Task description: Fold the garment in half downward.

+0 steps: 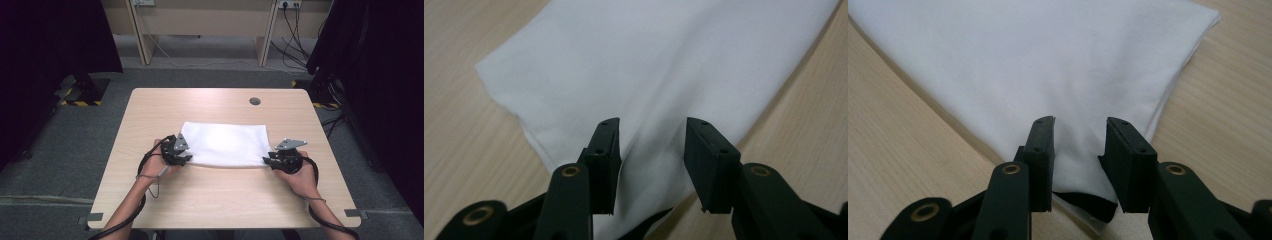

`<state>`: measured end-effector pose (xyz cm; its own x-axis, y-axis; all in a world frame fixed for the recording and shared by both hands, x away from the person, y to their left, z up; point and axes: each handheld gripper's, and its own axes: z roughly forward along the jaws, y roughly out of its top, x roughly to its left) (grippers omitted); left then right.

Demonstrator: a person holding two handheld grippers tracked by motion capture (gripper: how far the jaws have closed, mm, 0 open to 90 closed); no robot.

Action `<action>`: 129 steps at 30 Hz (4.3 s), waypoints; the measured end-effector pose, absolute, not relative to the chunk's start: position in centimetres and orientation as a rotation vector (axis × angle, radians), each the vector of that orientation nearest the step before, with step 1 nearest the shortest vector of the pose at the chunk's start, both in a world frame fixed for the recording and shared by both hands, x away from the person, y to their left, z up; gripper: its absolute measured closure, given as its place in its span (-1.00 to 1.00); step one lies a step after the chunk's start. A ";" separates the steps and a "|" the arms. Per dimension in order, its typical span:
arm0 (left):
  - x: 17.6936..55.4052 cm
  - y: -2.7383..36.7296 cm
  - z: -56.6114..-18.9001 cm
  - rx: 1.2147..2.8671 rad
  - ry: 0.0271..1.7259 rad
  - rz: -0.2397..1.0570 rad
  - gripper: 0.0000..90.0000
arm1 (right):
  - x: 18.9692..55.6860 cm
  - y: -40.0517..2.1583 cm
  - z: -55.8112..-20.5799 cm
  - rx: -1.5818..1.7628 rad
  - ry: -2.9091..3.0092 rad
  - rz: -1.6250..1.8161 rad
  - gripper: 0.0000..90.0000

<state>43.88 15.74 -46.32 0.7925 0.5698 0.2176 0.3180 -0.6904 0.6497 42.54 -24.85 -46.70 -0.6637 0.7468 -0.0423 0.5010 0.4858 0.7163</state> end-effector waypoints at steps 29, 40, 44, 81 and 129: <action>52.9 13.8 -44.6 2.156 0.940 0.493 0.12 | 52.6 -21.0 -43.2 1.246 2.335 0.973 0.33; 54.4 14.2 -46.5 2.222 1.011 0.501 0.21 | 54.5 -21.3 -45.8 1.352 2.323 0.843 0.34; 54.4 14.2 -46.4 2.232 1.009 0.517 0.19 | 54.5 -21.2 -46.1 1.335 2.323 0.832 0.34; 45.7 14.6 -45.5 2.325 0.944 0.602 0.19 | 42.9 -20.7 -46.2 1.126 2.405 0.865 0.27; 42.7 16.0 -45.6 2.297 0.972 0.527 0.17 | 41.4 -25.2 -45.8 1.194 2.328 0.874 0.34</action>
